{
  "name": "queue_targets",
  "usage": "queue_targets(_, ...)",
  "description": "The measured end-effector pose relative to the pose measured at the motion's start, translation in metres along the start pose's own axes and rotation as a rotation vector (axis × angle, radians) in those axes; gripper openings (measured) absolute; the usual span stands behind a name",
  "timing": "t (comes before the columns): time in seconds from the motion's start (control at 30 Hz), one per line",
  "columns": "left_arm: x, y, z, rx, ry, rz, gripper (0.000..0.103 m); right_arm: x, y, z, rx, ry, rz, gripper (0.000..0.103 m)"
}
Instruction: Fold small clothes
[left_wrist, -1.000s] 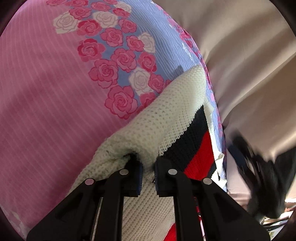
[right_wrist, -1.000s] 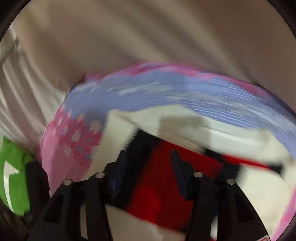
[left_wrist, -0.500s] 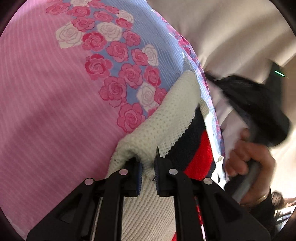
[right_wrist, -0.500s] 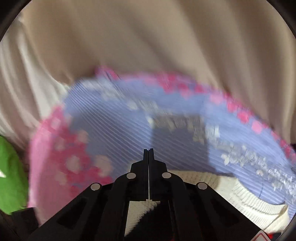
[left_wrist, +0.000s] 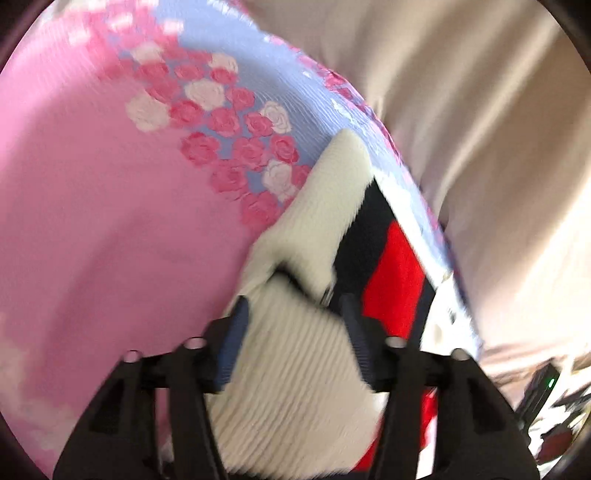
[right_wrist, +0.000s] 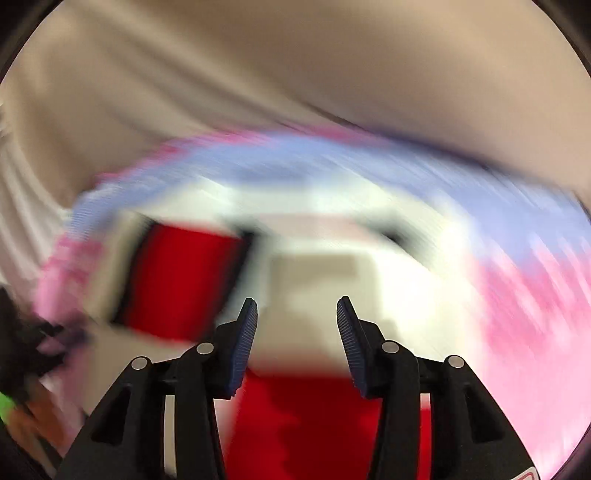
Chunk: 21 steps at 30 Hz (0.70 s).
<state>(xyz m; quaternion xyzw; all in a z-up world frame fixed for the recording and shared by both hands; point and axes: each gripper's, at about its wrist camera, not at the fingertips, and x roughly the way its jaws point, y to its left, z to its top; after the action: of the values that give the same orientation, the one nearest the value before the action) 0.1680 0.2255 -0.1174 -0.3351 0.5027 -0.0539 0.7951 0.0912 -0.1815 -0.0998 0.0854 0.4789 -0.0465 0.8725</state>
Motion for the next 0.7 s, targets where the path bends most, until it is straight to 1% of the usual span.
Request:
queue_targets(0.03, -0.015, 0.004, -0.014, 0.036, 0.002, 0.032, 0.058, -0.012, -0.027, -0.023, 0.053, 0.033, -0.033, 0.048)
queue_targets(0.07, -0.022, 0.009, -0.025, 0.049, 0.011, 0.049, 0.059, -0.026, -0.06, -0.056, 0.123, 0.081, -0.065, 0.05)
queue_targets(0.1, -0.03, 0.017, -0.039, 0.054, 0.033, 0.07, 0.06, -0.037, -0.081, -0.08, 0.169, 0.112, -0.089, 0.051)
queue_targets(0.13, -0.034, 0.024, -0.049, 0.05, 0.057, 0.08, 0.06, -0.051, -0.105, -0.115, 0.219, 0.152, -0.115, 0.051)
queue_targets(0.17, -0.037, 0.032, -0.06, 0.046, 0.078, 0.084, 0.06, -0.06, -0.117, -0.137, 0.246, 0.176, -0.121, 0.051)
queue_targets(0.23, -0.048, 0.052, -0.092, 0.037, 0.136, 0.129, 0.06, -0.074, -0.131, -0.178, 0.304, 0.215, -0.095, 0.051)
queue_targets(0.27, -0.052, 0.058, -0.103, 0.028, 0.159, 0.134, 0.06, -0.081, -0.132, -0.2, 0.33, 0.231, -0.062, 0.052)
queue_targets(0.3, -0.058, 0.063, -0.117, 0.02, 0.179, 0.132, 0.06, -0.085, -0.13, -0.216, 0.337, 0.241, -0.032, 0.054)
queue_targets(0.37, -0.068, 0.065, -0.137, 0.029, 0.19, 0.131, 0.062, -0.087, -0.119, -0.239, 0.315, 0.261, 0.032, 0.06)
queue_targets(0.43, -0.073, 0.065, -0.153, 0.027, 0.22, 0.13, 0.072, -0.079, -0.101, -0.255, 0.268, 0.3, 0.118, 0.061)
queue_targets(0.47, -0.075, 0.066, -0.16, 0.017, 0.226, 0.122, 0.074, -0.075, -0.093, -0.257, 0.242, 0.31, 0.143, 0.061)
queue_targets(0.5, -0.077, 0.068, -0.166, 0.007, 0.228, 0.113, 0.08, -0.072, -0.086, -0.259, 0.21, 0.316, 0.162, 0.062)
queue_targets(0.53, -0.079, 0.068, -0.172, -0.007, 0.227, 0.101, 0.081, -0.069, -0.078, -0.259, 0.173, 0.313, 0.163, 0.07)
queue_targets(0.57, -0.079, 0.068, -0.174, -0.009, 0.213, 0.103, 0.081, -0.069, -0.068, -0.259, 0.126, 0.285, 0.164, 0.07)
queue_targets(0.6, -0.08, 0.068, -0.177, -0.01, 0.199, 0.106, 0.081, -0.067, -0.062, -0.257, 0.101, 0.279, 0.182, 0.07)
queue_targets(0.63, -0.081, 0.067, -0.179, -0.008, 0.188, 0.113, 0.079, -0.065, -0.058, -0.256, 0.083, 0.274, 0.181, 0.066)
queue_targets(0.67, -0.081, 0.066, -0.179, -0.012, 0.178, 0.125, 0.075, -0.064, -0.055, -0.252, 0.066, 0.259, 0.182, 0.059)
queue_targets(0.7, -0.08, 0.064, -0.179, -0.016, 0.181, 0.127, 0.047, -0.061, -0.056, -0.249, 0.06, 0.256, 0.194, 0.024)
